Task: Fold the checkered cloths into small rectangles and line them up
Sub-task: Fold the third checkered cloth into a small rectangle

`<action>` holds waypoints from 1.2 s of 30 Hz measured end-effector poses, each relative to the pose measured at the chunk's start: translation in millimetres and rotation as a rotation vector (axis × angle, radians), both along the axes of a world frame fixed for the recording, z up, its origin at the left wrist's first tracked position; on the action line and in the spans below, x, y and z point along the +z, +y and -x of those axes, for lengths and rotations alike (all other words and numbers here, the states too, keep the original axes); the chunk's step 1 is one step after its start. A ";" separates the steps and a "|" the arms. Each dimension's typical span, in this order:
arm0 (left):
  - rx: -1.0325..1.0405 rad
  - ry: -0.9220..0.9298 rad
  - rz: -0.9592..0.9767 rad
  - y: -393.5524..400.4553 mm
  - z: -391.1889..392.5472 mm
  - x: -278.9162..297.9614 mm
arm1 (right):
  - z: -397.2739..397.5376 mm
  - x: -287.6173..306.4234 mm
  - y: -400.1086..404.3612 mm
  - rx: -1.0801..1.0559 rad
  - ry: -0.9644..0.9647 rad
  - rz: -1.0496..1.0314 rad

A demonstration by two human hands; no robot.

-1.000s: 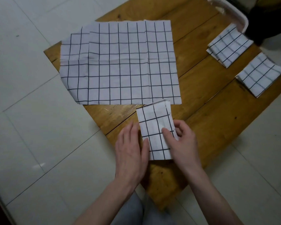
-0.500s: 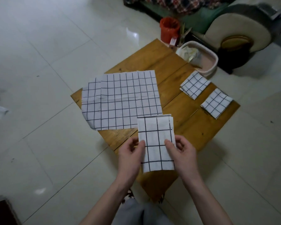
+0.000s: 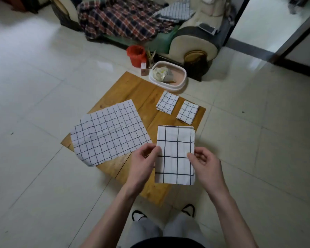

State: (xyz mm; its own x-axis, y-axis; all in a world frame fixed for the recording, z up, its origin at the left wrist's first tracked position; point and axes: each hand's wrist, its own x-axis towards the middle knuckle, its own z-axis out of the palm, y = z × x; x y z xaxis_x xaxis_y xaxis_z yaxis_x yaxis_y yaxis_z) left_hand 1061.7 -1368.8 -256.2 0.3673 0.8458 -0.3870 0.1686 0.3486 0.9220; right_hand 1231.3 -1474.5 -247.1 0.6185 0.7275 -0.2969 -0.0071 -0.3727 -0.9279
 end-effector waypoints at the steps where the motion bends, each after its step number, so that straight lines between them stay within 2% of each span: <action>1: -0.032 -0.003 -0.009 -2.5 -6.7 7.1 | -4.4 5.8 -5.9 -0.034 0.013 -0.014; 11: -0.150 -0.055 -0.120 -59.6 -104.0 53.9 | -84.6 48.2 -77.0 -0.239 0.022 -0.093; 22: -0.165 -0.039 -0.173 -136.5 -255.9 77.2 | -230.5 71.6 -158.9 -0.243 -0.013 -0.131; 29: -0.151 -0.024 -0.222 -158.7 -319.1 89.8 | -296.9 76.4 -179.1 -0.254 -0.035 -0.175; 36: -0.153 -0.018 -0.214 -141.4 -365.7 92.3 | -344.4 72.4 -162.3 -0.256 -0.058 -0.162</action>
